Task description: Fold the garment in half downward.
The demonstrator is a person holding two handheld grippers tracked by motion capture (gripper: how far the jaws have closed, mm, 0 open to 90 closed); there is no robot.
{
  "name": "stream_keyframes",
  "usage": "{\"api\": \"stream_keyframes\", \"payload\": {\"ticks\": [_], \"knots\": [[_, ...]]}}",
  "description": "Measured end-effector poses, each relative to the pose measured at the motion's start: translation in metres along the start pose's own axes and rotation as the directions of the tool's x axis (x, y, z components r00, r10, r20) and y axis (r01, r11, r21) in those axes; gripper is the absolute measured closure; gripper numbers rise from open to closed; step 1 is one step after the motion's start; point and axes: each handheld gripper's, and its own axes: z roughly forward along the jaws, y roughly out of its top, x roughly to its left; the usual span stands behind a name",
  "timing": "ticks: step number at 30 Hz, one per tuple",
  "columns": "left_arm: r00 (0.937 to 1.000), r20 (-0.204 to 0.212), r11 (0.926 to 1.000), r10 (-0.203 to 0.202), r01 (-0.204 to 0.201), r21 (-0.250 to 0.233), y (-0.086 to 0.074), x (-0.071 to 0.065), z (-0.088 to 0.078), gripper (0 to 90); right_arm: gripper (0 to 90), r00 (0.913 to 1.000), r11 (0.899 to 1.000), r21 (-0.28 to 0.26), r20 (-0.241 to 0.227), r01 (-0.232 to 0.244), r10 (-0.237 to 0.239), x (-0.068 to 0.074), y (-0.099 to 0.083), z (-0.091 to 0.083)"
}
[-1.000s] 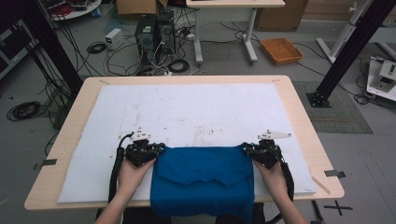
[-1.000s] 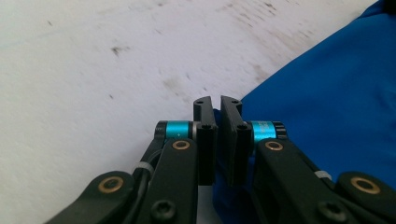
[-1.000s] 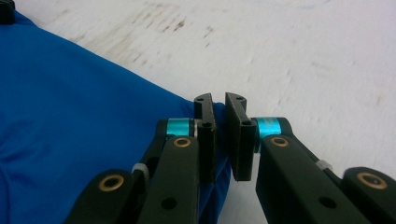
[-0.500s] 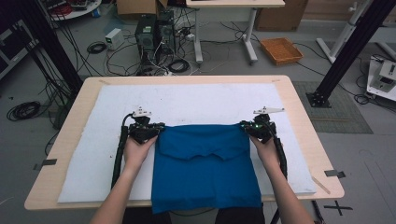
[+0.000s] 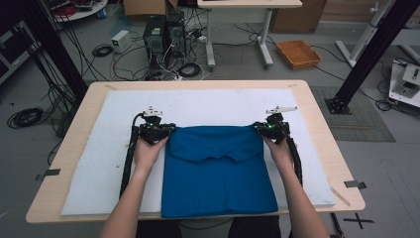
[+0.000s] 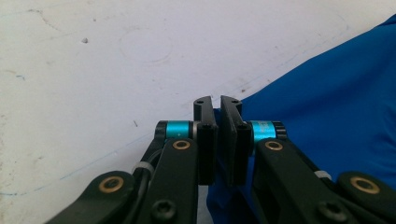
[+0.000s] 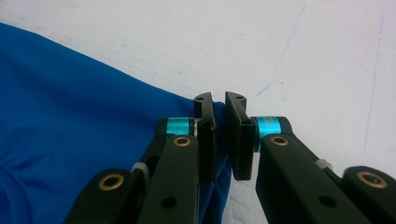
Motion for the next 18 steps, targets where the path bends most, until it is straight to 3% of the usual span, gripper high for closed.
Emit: {"api": "stream_keyframes", "payload": {"ticks": [18], "knots": [[0.9998, -0.010, 0.9999, 0.015, -0.015, 0.007, -0.003, 0.005, 0.011, 84.8, 83.5, 0.9996, 1.000, 0.010, 0.028, 0.004, -0.004, 0.002, 0.001, 0.006]]}}
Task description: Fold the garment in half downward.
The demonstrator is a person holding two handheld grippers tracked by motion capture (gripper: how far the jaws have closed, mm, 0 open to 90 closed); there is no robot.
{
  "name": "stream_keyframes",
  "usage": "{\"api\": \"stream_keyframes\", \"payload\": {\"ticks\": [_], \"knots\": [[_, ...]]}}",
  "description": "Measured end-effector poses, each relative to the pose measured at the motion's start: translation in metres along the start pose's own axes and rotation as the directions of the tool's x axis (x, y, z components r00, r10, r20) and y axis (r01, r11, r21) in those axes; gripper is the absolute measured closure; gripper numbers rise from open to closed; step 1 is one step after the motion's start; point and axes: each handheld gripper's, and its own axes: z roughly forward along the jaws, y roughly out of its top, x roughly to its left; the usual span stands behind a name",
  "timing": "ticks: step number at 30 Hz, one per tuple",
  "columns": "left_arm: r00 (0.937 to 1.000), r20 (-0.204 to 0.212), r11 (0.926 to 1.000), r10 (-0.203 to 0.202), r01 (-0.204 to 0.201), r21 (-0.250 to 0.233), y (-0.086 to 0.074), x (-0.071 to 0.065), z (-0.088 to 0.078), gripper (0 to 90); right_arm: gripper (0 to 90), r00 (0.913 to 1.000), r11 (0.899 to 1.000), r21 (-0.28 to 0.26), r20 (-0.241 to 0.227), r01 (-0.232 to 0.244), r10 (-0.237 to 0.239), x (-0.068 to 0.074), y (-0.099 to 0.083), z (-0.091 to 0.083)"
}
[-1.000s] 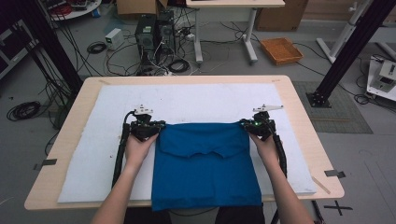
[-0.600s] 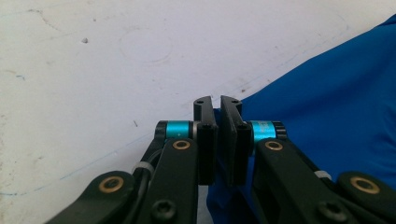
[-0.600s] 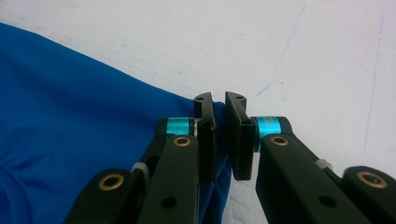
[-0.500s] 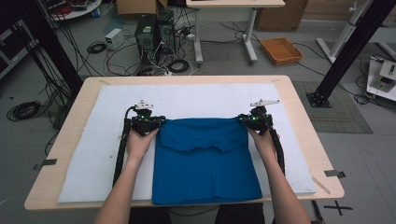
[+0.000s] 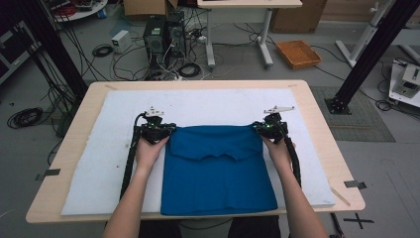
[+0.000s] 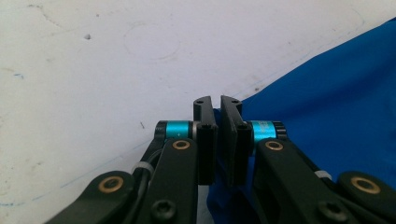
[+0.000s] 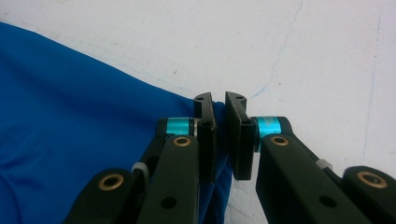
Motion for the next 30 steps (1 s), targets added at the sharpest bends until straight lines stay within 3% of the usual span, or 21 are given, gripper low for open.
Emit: {"api": "stream_keyframes", "payload": {"ticks": [9, 11, 16, 20, 26, 30], "knots": [[0.9998, -0.008, 0.9996, 0.020, -0.020, 0.020, 0.009, -0.003, 0.005, 83.7, 82.8, 0.9997, 1.000, 0.003, 0.023, -0.007, 0.007, -0.001, 0.000, 0.000], [0.9995, -0.033, 0.9998, 0.004, -0.003, 0.020, 0.009, -0.002, 0.003, 72.8, 78.7, 0.9995, 1.000, -0.006, 0.031, -0.009, 0.009, -0.001, -0.001, -0.001], [0.9991, -0.013, 0.9991, -0.039, 0.039, -0.018, 0.007, -0.001, -0.012, 65.2, 70.0, 0.9987, 0.999, -0.034, 0.043, -0.026, 0.027, -0.001, -0.006, -0.010], [0.9989, 0.017, 0.9989, -0.044, 0.045, -0.016, 0.000, -0.006, -0.027, 64.0, 64.6, 0.9973, 0.997, -0.047, 0.039, -0.060, 0.062, -0.002, -0.013, -0.023], [0.9934, 0.063, 0.9942, -0.096, 0.092, 0.056, -0.016, -0.016, -0.038, 59.0, 63.1, 0.9981, 0.995, -0.083, 0.014, -0.059, 0.061, 0.003, -0.026, -0.046], [0.9847, 0.082, 0.9847, -0.154, 0.146, 0.096, -0.025, -0.018, -0.038, 59.5, 62.0, 0.9984, 0.994, -0.094, 0.000, -0.056, 0.056, 0.008, -0.035, -0.056]]}}
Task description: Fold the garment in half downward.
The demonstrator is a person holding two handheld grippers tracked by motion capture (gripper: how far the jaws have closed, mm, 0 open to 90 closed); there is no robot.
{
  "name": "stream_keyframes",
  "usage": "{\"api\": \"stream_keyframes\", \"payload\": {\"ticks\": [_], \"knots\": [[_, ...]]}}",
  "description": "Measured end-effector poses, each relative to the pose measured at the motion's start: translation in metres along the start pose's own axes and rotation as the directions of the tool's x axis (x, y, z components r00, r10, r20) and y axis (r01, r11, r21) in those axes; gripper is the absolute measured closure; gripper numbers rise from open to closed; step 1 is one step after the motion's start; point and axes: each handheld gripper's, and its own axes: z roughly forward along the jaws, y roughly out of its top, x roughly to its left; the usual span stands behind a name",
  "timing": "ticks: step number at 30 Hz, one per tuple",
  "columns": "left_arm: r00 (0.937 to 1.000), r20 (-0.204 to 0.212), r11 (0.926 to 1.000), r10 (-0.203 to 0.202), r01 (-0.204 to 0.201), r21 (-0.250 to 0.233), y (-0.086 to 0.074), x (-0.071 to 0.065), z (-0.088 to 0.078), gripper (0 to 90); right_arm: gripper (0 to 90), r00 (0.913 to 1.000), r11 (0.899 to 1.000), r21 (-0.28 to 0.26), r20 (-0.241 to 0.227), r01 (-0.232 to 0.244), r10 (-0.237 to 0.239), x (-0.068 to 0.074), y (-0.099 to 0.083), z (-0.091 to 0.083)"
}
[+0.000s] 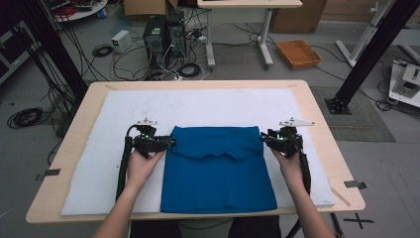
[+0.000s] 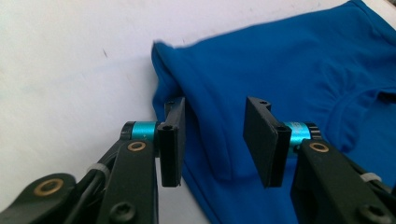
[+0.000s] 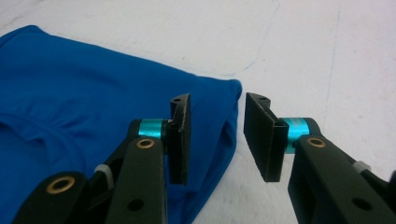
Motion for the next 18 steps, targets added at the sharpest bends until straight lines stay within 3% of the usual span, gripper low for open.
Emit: {"api": "stream_keyframes", "payload": {"ticks": [6, 13, 18], "knots": [[0.9994, 0.000, 0.9989, -0.035, 0.035, 0.031, -0.004, -0.002, 0.002, 63.5, 61.9, 0.9996, 1.000, -0.006, -0.023, -0.019, 0.019, 0.000, -0.012, -0.005], [0.9998, -0.020, 0.9970, 0.001, 0.000, 0.077, -0.006, -0.006, 0.007, 66.1, 62.0, 0.9985, 0.999, 0.014, -0.044, -0.031, 0.032, 0.000, -0.022, -0.005], [0.9994, -0.016, 0.9970, 0.032, -0.031, 0.071, -0.007, -0.009, 0.007, 74.2, 62.1, 0.9975, 0.999, 0.020, -0.050, -0.050, 0.051, -0.002, -0.027, -0.006]]}}
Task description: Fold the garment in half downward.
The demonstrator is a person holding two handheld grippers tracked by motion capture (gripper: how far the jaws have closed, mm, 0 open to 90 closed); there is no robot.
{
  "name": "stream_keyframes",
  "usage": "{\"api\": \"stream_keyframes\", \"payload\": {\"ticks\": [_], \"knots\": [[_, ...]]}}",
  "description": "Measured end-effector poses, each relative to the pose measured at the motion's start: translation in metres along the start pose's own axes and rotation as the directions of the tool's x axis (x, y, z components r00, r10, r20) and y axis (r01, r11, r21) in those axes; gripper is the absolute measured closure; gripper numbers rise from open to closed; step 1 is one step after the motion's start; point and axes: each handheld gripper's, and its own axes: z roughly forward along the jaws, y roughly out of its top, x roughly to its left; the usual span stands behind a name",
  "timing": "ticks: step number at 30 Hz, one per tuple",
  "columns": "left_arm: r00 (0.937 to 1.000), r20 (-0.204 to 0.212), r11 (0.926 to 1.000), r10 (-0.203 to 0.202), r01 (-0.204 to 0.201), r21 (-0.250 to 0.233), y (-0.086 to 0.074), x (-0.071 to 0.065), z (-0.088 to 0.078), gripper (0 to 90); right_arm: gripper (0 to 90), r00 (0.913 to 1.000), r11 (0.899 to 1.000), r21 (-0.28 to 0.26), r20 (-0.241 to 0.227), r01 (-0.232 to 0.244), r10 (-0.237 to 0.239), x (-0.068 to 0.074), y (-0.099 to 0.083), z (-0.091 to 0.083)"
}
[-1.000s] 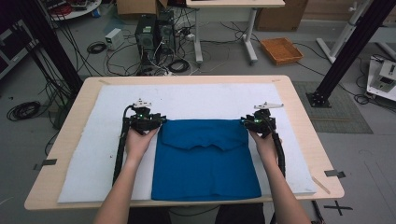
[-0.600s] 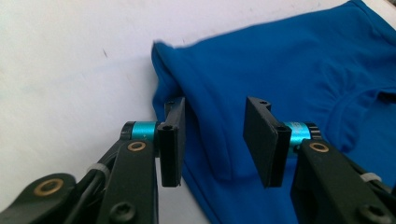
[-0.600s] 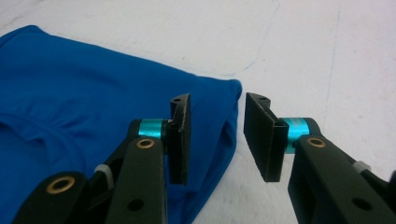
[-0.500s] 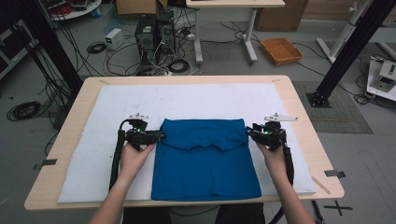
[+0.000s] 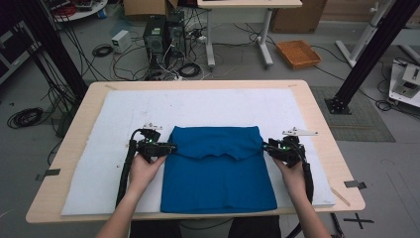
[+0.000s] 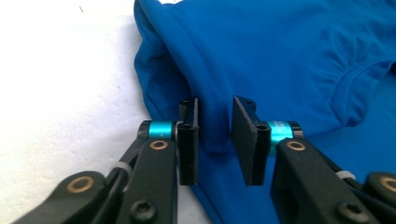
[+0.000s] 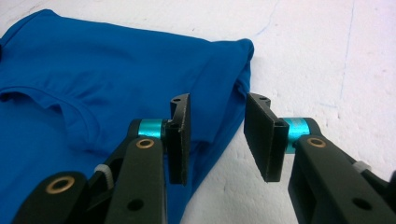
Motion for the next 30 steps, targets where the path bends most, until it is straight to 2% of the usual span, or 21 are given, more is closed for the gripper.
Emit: {"api": "stream_keyframes", "payload": {"ticks": [1, 3, 9, 13, 16, 19, 21, 26, 30], "knots": [[0.9997, -0.004, 0.9997, 0.023, -0.023, 0.001, 0.000, -0.001, 0.000, 76.5, 62.1, 1.0000, 1.000, 0.001, -0.004, -0.005, 0.005, 0.000, -0.001, 0.000], [0.9988, -0.019, 0.9990, 0.045, -0.044, 0.006, 0.000, -0.003, -0.001, 78.0, 62.1, 0.9999, 1.000, 0.000, -0.008, -0.013, 0.013, 0.000, -0.002, -0.001], [0.9984, -0.010, 0.9984, 0.056, -0.056, -0.012, 0.001, -0.005, -0.002, 84.7, 61.2, 0.9995, 0.999, 0.022, -0.019, -0.023, 0.024, 0.003, -0.003, 0.003], [0.9954, -0.025, 0.9956, 0.092, -0.093, -0.016, 0.001, -0.007, -0.004, 85.2, 61.0, 0.9994, 0.998, 0.048, -0.011, -0.032, 0.032, 0.005, -0.002, 0.011], [0.9954, -0.023, 0.9954, 0.093, -0.093, -0.021, 0.002, -0.008, -0.006, 85.2, 77.2, 0.9994, 0.997, 0.073, -0.019, -0.029, 0.030, 0.005, -0.001, 0.017], [0.9937, -0.022, 0.9932, 0.110, -0.110, -0.038, 0.003, -0.008, -0.008, 85.1, 86.4, 0.9998, 0.999, 0.048, -0.022, 0.001, 0.001, 0.007, -0.001, 0.015], [0.9915, -0.028, 0.9913, 0.127, -0.128, -0.031, 0.003, -0.009, -0.008, 85.1, 88.2, 0.9998, 0.999, 0.037, -0.022, 0.004, -0.003, 0.008, 0.000, 0.011], [0.9922, -0.014, 0.9909, 0.124, -0.124, -0.051, 0.004, -0.010, -0.012, 85.2, 88.5, 0.9995, 1.000, 0.018, -0.032, 0.000, 0.000, 0.008, 0.001, 0.007], [0.9896, -0.020, 0.9882, 0.142, -0.143, -0.055, 0.005, -0.013, -0.019, 85.1, 88.5, 0.9991, 1.000, 0.014, -0.042, 0.004, -0.004, 0.010, 0.002, 0.003]]}}
